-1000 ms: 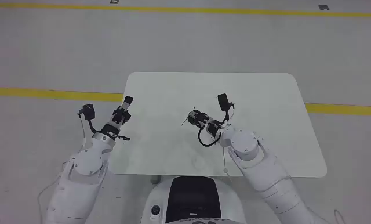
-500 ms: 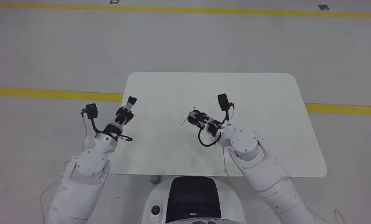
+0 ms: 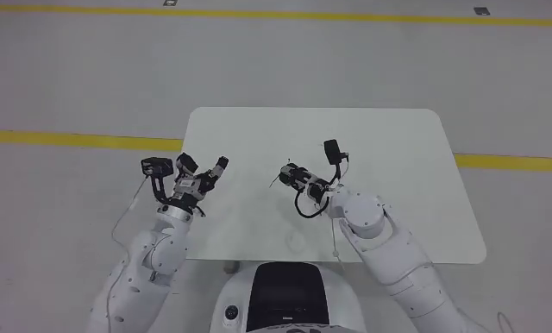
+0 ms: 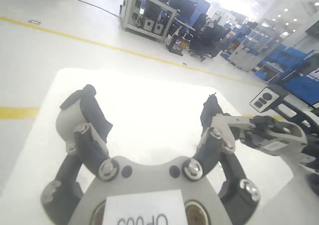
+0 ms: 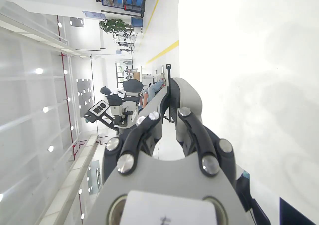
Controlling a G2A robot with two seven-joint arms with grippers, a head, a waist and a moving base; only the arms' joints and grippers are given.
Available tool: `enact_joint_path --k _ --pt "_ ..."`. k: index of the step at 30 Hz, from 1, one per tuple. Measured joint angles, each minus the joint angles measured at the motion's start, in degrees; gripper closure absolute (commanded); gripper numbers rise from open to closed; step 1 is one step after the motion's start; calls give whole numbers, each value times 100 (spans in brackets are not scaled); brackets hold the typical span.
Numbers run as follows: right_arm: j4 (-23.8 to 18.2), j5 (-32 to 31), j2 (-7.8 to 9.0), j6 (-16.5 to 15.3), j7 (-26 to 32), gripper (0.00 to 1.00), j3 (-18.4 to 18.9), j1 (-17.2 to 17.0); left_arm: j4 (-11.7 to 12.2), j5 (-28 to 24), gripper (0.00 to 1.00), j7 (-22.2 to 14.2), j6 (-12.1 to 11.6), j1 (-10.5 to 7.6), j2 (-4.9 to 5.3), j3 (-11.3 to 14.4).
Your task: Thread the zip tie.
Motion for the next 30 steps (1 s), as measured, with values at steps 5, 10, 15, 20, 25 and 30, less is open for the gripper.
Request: enact_joint_path --k 5,10,15,20,25,30 --pt "0 0 0 0 0 100 0 0 -15 81 0 -3 -125 -48 14 50" --pt "0 0 0 0 0 100 0 0 184 1709 0 -74 -646 -296 82 224" --pt "0 0 0 0 0 100 0 0 446 2422 0 -159 -926 -571 96 400" --pt "0 0 0 0 0 100 0 0 554 2873 0 -140 -1279 -659 114 549" --pt "0 0 0 0 0 100 0 0 550 2847 0 -140 -1228 -657 113 545" --pt "0 0 0 0 0 100 0 0 481 2929 0 42 -1424 -688 152 878"
